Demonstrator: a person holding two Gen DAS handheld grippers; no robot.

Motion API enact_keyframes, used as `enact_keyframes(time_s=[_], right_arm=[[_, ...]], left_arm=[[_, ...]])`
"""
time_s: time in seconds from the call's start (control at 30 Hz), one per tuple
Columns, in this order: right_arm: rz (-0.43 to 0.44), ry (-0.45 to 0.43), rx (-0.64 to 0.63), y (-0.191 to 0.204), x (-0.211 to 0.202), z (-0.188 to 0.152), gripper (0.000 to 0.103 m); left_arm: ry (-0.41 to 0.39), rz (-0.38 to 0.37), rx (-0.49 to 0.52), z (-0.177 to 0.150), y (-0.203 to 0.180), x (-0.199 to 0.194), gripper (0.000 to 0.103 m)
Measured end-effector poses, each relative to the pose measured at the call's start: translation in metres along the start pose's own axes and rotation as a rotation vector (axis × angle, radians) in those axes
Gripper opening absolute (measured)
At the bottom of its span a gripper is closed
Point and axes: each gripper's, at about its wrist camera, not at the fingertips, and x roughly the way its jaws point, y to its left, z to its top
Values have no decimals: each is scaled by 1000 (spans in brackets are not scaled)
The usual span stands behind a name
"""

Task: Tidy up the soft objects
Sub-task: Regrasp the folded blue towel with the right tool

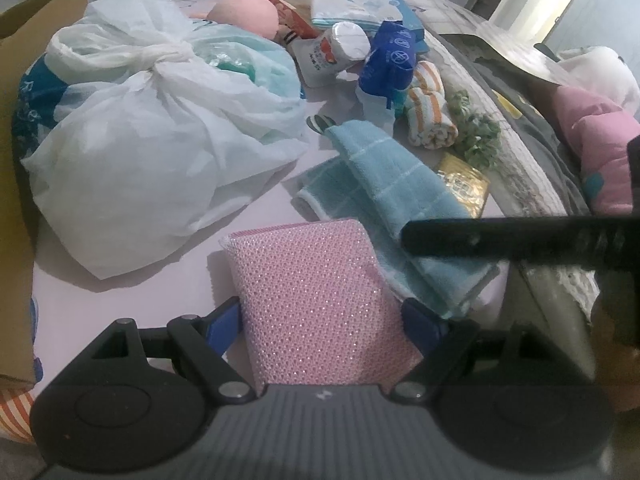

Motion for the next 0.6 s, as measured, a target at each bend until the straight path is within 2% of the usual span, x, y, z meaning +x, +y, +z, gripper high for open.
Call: enact_keyframes(time_s=[0.1,0.23,0.3,0.43,0.6], right_arm=[[-11,-22,23,-5,-3,2,32],[-29,26,58,-11,12,-5,29],[-26,21,79,-13,15,-10,27],[21,9,166,-25,13,-17,21],[121,27,288,-39,17,-31,10]], left_arm=[[-7,2,-15,0,5,-3,86],[-21,-12,-50,-1,13,-7,86],[-28,-20,-56,-1,16,-8,86],[-39,-23,-55,1,16,-10,86],[-41,-21,-53,1,16,-9,86]])
